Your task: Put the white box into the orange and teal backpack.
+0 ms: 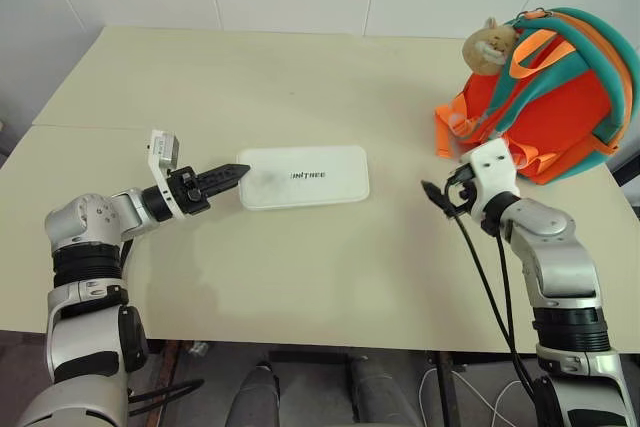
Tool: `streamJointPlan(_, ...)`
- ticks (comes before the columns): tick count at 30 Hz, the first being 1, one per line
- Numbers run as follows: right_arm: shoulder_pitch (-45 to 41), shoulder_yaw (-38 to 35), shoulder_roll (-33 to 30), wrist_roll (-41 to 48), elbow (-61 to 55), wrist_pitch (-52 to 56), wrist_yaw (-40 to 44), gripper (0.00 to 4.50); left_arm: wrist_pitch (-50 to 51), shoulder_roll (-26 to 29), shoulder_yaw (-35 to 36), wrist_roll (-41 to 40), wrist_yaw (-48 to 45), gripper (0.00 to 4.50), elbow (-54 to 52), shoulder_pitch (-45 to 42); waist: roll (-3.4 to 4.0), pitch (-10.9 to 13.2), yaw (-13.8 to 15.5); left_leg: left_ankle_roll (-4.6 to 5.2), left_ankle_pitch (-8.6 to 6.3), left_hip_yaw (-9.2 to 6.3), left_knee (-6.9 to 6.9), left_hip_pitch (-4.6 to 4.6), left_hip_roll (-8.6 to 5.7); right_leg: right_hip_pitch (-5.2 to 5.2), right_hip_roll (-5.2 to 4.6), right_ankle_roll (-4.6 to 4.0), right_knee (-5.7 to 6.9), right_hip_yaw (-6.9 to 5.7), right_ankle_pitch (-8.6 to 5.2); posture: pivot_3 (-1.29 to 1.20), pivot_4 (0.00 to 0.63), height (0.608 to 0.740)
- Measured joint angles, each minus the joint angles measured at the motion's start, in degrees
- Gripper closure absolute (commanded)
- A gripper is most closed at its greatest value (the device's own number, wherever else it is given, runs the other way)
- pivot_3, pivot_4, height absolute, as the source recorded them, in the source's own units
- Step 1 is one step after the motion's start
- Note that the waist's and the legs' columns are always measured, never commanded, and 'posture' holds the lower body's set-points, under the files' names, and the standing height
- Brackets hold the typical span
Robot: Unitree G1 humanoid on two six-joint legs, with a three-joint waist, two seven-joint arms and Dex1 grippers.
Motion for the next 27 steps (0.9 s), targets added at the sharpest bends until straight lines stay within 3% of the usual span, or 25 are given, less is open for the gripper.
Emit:
streamJointPlan(10, -9.96, -8.29, 0.10, 1.71, 12.62, -6.88, -9.88, 0.00, 2.83, -3.10, 4.72, -5.35, 6.15, 3.26, -3.28, 1.33, 0.06, 0.04, -0.13, 0.00, 0.00, 0.02, -0.11, 0.00, 0.00, -0.02, -0.04, 0.00, -0.08, -0.03, 0.00, 0.00, 0.150, 0.740)
streamJointPlan(19, -22.20, -10.01, 0.94, 6.42, 32.99, -19.27, -9.45, 0.00, 3.02, -3.59, 5.52, -7.70, 9.03, 3.26, -4.90, 2.20, 0.15, 0.10, -1.39, 0.00, 0.00, 0.03, -0.11, -0.01, -0.01, -0.01, -0.05, 0.01, -0.08, -0.02, 0.01, 0.00, 0.150, 0.740)
streamJointPlan(22, -28.18, -10.19, 0.92, 6.56, 41.92, -23.19, -9.50, 0.62, 3.03, -4.01, 5.55, -8.45, 9.90, 3.26, -5.80, 2.37, 0.18, 0.12, -1.82, 0.00, 0.00, 0.03, -0.16, 0.01, 0.01, -0.01, -0.03, 0.01, -0.08, -0.02, 0.00, 0.00, 0.150, 0.740)
streamJointPlan(27, -32.04, -10.11, 0.92, 6.59, 50.31, -27.54, -9.51, 2.26, 3.02, -4.12, 6.37, -9.92, 11.12, 3.26, -7.18, 3.58, 0.23, 0.15, -1.96, 0.00, 0.00, 0.04, -0.21, -0.01, 0.00, -0.01, -0.04, 0.02, -0.15, -0.02, -0.01, 0.00, 0.150, 0.740)
